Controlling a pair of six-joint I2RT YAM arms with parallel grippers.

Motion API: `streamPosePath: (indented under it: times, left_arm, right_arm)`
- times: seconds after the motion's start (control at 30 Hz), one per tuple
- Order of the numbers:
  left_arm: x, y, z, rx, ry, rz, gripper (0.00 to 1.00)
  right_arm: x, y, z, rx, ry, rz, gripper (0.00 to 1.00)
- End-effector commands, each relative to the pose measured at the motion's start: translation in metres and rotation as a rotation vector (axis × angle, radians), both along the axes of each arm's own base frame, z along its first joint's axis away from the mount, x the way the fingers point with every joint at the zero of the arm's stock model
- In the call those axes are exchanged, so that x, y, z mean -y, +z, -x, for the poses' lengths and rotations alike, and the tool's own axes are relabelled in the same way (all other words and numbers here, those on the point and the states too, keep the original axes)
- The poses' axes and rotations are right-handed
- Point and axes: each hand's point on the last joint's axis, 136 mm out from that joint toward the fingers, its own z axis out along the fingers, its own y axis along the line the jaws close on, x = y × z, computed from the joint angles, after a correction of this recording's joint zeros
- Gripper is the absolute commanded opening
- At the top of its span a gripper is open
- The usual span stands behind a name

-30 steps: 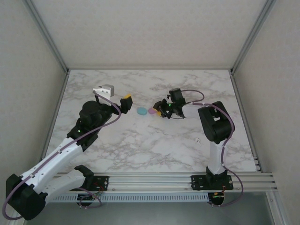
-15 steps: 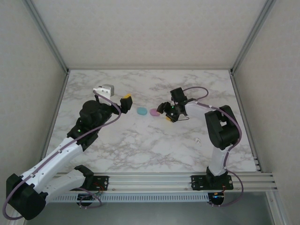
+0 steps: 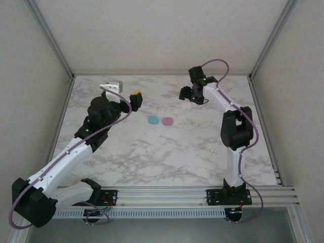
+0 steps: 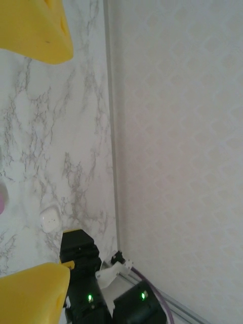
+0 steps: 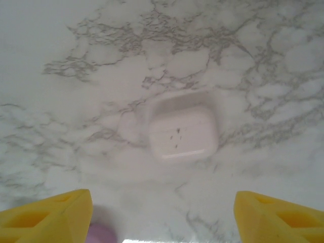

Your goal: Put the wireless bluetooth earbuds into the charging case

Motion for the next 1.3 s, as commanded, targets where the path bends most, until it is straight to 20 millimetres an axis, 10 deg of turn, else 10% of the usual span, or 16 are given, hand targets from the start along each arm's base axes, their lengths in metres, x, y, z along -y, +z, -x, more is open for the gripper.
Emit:
streamPosePath:
  times: [0.0, 1.27]
  left_arm:
    - [-0.001, 0.017, -0.003, 0.008, -0.005, 0.023, 1.00]
    - [-0.013, 0.022, -0.007, -0.003, 0.019, 0.023, 1.00]
  right_arm:
    - [0.009, -0.028, 0.013, -0.136, 0.119, 0.131, 0.75]
    - [-0.006, -0.094, -0.021, -0.257, 0.226, 0.192, 0.66]
